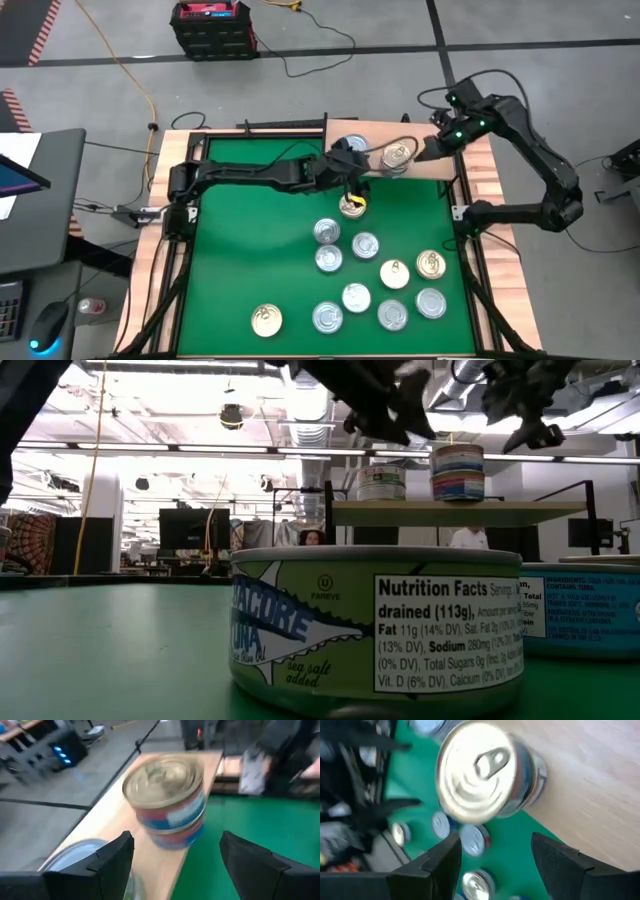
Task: Stack canned seafood by type on shelf
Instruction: Stack the pink tuna can on top of the pink tuna can
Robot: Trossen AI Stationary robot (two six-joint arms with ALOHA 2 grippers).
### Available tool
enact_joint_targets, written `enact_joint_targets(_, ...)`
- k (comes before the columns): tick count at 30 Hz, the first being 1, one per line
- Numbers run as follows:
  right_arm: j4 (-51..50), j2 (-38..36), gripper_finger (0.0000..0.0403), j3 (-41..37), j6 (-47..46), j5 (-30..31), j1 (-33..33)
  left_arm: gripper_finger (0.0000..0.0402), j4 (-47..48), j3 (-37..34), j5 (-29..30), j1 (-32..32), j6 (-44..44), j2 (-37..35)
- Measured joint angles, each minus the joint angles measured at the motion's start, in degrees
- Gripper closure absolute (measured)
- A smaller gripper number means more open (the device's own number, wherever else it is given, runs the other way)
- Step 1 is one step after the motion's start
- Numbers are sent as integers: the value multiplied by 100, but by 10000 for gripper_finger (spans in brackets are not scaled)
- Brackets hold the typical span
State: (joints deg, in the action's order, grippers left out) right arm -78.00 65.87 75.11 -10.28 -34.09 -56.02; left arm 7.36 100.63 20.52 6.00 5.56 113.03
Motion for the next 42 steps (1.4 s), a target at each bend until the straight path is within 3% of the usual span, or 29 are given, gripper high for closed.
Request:
enact_joint_targets(3, -43, -181, 142, 38, 77, 510, 526, 121, 310, 1, -351, 109, -442, -119)
enact_joint_targets(10, 385, -446, 142, -170, -615, 3192, 2265, 140, 130, -121, -917, 282, -472, -408)
enact_joint_targets(15, 687, -404, 142, -410, -1103, 4031, 3079, 162, -505, -798, -1686, 245, -673, -485)
enact_joint_targets(19, 956, -396, 142, -817, -1619, 4536, 3483, 175, -703, -1328, -1679, 77, -720, -766)
enact_joint_targets(28, 1896, -227, 142, -1468, -2513, 5177, 3802, 182, -943, -3043, -1457, 80, -637, -2406)
enact_joint_targets(35, 2503, 113, 142, -1466, -2507, 5389, 3697, 182, -781, -4202, -1823, 489, -927, -3765)
enact_joint_targets(38, 2725, 176, 142, -1466, -2530, 5331, 3632, 182, -504, -4520, -2034, 539, -869, -4314)
enact_joint_targets(42, 2711, 161, 143, -1374, -2608, 5193, 3680, 182, 746, -4580, -2318, 493, -713, -4760)
